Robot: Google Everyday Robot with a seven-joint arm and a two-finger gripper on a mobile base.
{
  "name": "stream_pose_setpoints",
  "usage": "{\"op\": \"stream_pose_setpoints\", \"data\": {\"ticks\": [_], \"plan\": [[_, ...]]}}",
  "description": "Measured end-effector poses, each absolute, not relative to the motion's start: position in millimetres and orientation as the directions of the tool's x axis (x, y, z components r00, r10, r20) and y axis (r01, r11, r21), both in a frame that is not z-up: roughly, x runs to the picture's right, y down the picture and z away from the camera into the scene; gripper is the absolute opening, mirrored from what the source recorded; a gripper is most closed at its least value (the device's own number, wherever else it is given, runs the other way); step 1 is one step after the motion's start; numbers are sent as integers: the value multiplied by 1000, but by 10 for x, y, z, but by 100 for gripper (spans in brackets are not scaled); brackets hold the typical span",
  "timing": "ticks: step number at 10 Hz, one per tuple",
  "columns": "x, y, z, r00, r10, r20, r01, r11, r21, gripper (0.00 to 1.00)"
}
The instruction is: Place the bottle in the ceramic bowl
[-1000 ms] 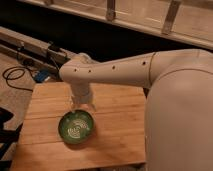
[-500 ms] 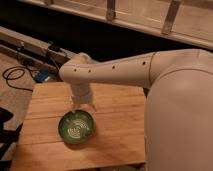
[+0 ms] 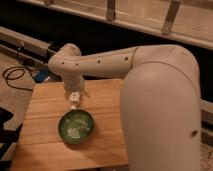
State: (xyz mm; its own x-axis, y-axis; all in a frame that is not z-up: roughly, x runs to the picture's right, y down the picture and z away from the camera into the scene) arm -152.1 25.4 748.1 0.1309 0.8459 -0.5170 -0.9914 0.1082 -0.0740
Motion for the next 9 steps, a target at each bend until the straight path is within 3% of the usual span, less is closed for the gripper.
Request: {"op": "stream_pose_setpoints", "data": {"ticks": [4,9], "plan": [[-1531,-82,7923,278,849,-450,-959,219,-178,65],[-1480,-72,8007,248,853,-459,-968,205,-142,65]]}}
